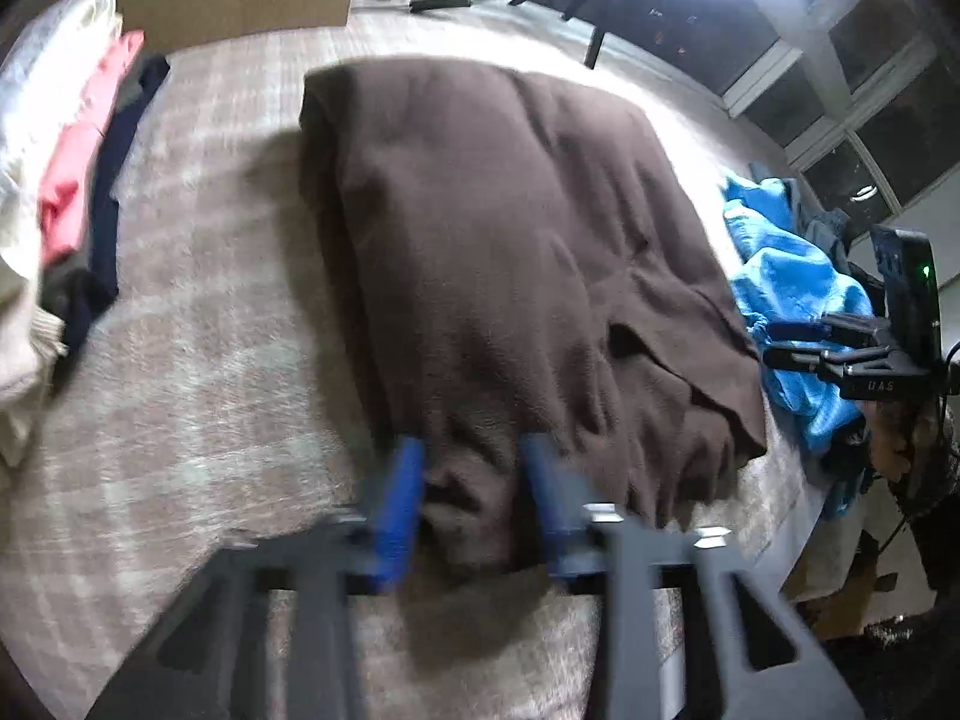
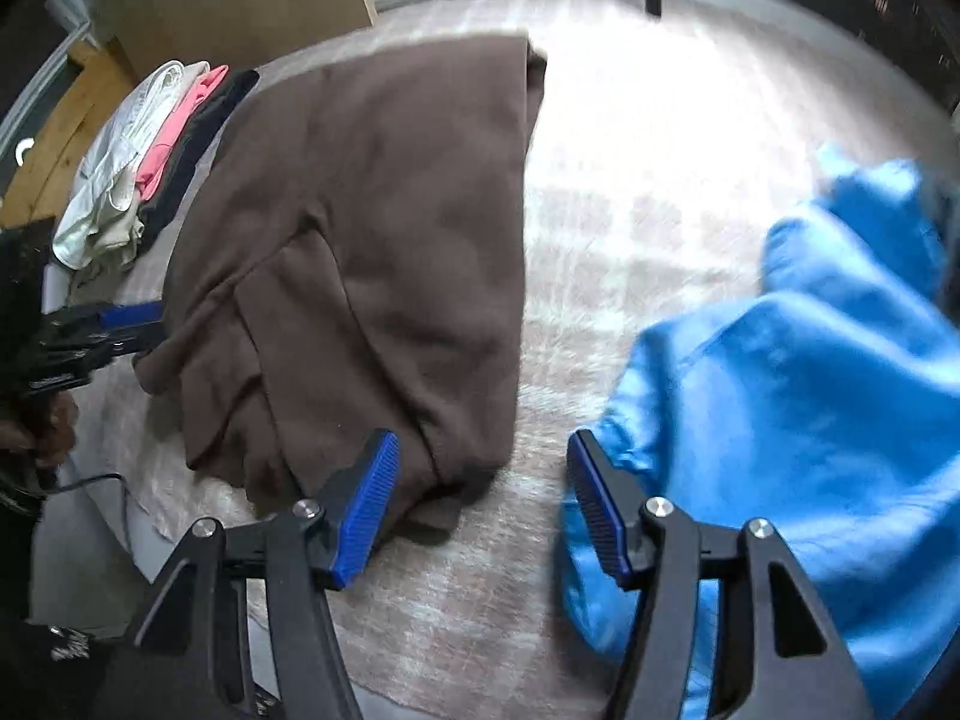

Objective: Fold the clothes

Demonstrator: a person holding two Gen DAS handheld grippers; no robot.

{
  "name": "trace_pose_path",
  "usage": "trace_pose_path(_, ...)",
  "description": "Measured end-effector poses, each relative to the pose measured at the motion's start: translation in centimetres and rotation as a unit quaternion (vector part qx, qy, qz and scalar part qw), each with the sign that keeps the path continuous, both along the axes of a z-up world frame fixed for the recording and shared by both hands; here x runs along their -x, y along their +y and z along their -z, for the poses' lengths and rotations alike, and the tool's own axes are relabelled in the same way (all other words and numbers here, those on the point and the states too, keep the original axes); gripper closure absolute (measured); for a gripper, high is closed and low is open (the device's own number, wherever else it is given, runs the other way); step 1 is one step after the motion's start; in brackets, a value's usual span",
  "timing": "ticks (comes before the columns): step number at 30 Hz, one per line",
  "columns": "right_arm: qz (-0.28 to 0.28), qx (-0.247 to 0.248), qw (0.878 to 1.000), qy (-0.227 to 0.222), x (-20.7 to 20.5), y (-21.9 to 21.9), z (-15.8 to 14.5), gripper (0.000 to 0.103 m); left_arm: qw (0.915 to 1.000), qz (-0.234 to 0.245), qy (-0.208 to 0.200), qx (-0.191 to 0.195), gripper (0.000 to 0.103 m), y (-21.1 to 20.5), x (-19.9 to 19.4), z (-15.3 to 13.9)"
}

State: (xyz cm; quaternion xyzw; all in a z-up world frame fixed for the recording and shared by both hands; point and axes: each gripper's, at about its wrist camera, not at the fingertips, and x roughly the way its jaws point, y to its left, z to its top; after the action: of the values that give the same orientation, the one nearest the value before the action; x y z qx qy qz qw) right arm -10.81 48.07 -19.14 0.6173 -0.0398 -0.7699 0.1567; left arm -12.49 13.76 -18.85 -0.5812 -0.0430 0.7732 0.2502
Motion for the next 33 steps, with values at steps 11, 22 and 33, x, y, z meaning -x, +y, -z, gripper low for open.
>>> trace_pose_path(11, -0.026, 0.029, 0.999, -0.002, 1.8, 0.8, 0.1, 0.084, 0.9969, -0.007, 0.041, 0.067, 0.084, 0.0, -1.2, -1.2)
trace_pose_path(22, -0.047, -0.014, 0.999, 0.006, 4.8, -0.4, 1.2, 0.065, 0.9969, -0.007, 0.052, 0.058, 0.081, 1.9, 2.7, -1.2)
trace_pose_path(33, -0.045, -0.011, 0.999, 0.013, 5.2, -0.3, 1.2, 0.072, 0.9919, -0.053, 0.110, -0.033, 0.086, 2.9, 11.4, -4.8)
